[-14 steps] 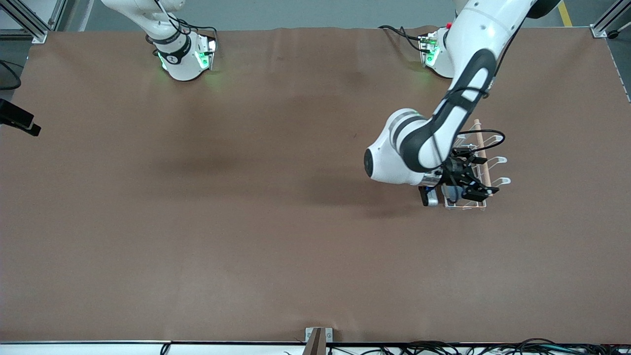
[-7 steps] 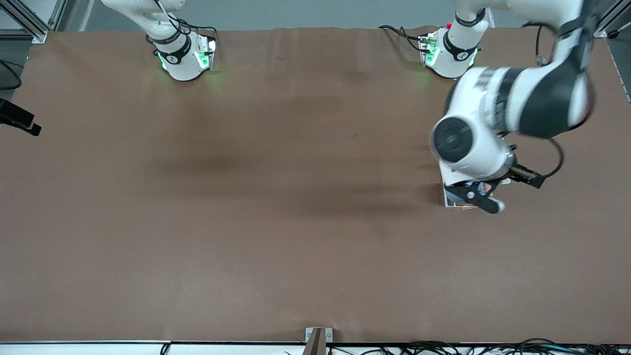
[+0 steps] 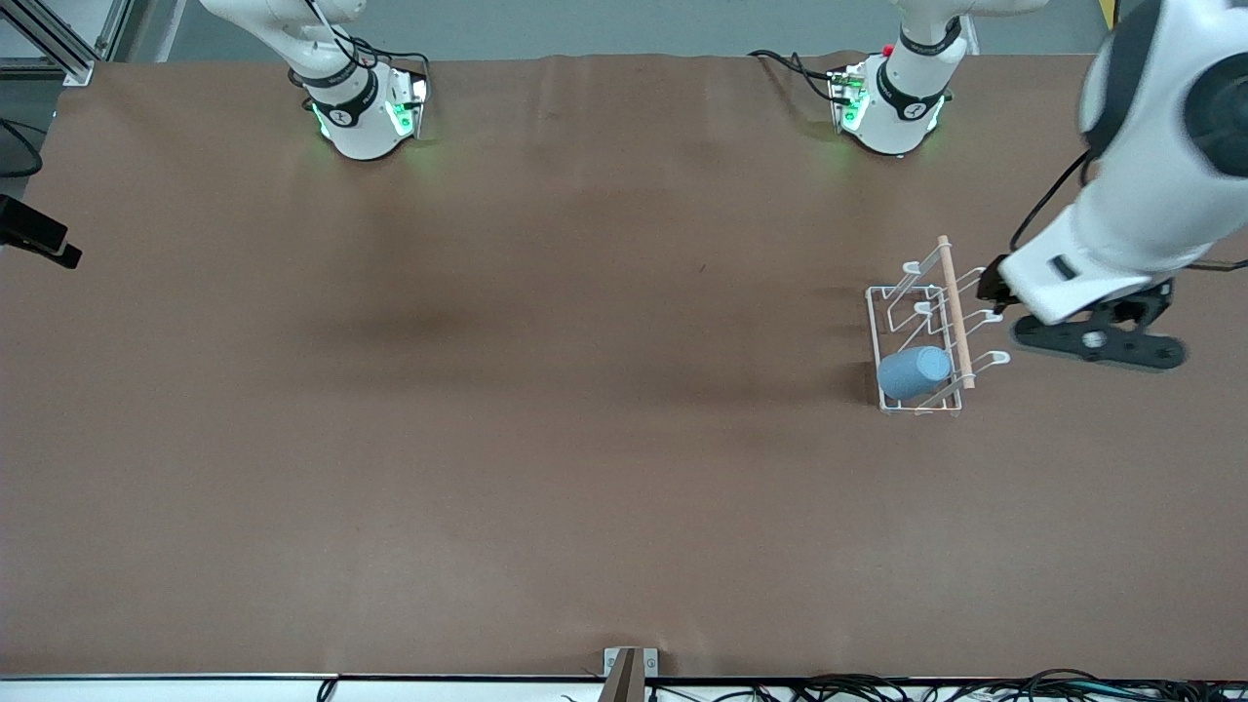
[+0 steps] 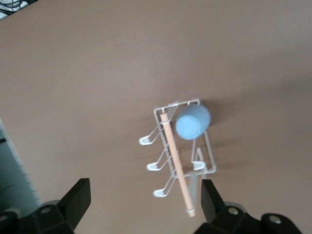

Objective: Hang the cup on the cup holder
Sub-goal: 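Open the left gripper and draw it back from the rack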

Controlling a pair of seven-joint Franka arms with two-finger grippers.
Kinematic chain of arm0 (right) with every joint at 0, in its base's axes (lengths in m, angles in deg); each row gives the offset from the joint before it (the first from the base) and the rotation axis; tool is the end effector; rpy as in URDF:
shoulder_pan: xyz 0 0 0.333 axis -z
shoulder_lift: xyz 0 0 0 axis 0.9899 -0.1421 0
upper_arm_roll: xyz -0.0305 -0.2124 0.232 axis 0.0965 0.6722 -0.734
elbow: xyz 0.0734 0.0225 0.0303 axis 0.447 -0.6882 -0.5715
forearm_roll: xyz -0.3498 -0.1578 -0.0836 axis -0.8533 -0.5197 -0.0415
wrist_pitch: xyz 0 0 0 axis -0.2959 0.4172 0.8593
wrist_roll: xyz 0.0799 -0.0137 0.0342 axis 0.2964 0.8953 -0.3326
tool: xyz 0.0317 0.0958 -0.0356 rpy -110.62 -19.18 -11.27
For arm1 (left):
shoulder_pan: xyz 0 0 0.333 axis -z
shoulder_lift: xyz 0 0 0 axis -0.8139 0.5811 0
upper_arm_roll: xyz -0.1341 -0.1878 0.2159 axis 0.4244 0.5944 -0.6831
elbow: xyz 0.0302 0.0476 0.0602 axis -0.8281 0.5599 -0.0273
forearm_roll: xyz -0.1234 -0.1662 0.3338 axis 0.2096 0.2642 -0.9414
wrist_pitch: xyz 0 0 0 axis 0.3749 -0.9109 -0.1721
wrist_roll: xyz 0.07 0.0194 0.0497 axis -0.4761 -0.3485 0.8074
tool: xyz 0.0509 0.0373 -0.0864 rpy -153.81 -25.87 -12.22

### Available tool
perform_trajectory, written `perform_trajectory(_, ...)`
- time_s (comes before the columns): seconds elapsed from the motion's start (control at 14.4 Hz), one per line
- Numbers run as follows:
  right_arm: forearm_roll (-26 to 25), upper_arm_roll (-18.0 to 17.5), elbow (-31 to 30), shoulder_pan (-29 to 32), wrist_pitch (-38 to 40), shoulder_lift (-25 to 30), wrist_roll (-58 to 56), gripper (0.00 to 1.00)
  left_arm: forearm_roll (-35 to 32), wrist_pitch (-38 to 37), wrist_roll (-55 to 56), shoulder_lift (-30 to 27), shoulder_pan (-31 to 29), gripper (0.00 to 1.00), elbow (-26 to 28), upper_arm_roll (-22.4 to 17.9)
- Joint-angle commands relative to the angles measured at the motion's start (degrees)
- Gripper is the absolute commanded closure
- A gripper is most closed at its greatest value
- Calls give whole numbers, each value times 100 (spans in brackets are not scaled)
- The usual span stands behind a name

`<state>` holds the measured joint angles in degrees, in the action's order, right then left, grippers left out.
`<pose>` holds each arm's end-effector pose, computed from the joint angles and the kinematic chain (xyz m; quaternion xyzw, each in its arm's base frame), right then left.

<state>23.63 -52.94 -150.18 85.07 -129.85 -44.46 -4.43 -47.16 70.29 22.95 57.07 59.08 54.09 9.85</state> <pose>0.5495 -0.0742 0.6504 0.9980 -0.0626 -0.0083 0.0075 0.5966 -0.0996 0.5927 -0.9874 0.1263 0.0206 0.0933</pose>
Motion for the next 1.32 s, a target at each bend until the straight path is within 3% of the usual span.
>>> perform_trajectory(0.0,54,47,-71,-34,17,107,-48,0,566,608,98,-1022,49,0,1093,-383)
perform_trajectory(0.28,54,47,-54,-25,25,107,-57,0,1339,645,168,-1447,-82,0,1350,-682)
perform_trajectory(0.83,81,56,-36,-7,35,98,-57,0,1175,382,669,-1227,-118,0,595,-718)
perform_trajectory(1.25,81,65,-36,-7,86,98,-57,0,1148,-111,1091,-1306,-126,0,708,-560)
